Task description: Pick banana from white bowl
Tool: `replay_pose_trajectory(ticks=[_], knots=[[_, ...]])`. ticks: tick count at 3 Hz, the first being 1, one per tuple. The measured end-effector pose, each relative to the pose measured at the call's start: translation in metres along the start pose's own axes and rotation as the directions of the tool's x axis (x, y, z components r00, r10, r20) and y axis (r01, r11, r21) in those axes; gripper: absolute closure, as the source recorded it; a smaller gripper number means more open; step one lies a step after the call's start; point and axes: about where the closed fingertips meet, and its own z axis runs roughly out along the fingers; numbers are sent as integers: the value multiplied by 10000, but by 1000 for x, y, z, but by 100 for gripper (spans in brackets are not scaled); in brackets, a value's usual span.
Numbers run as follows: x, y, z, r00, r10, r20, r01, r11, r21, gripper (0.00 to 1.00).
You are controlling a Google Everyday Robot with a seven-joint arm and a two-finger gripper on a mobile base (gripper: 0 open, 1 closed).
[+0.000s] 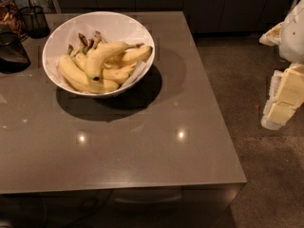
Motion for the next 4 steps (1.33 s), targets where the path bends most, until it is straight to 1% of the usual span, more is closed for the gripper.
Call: replay_pose_trajectory(ticks=[1,2,3,4], knots=[[0,0,0,10000,0,0,0,10000,0,0],[-8,-4,-2,9996,-230,173,230,9997,-2,0],[-27,-11,0,9947,-1002,231,1006,9947,-212,0],[-54,-17,8,9818,-1891,146,1896,9809,-442,0]])
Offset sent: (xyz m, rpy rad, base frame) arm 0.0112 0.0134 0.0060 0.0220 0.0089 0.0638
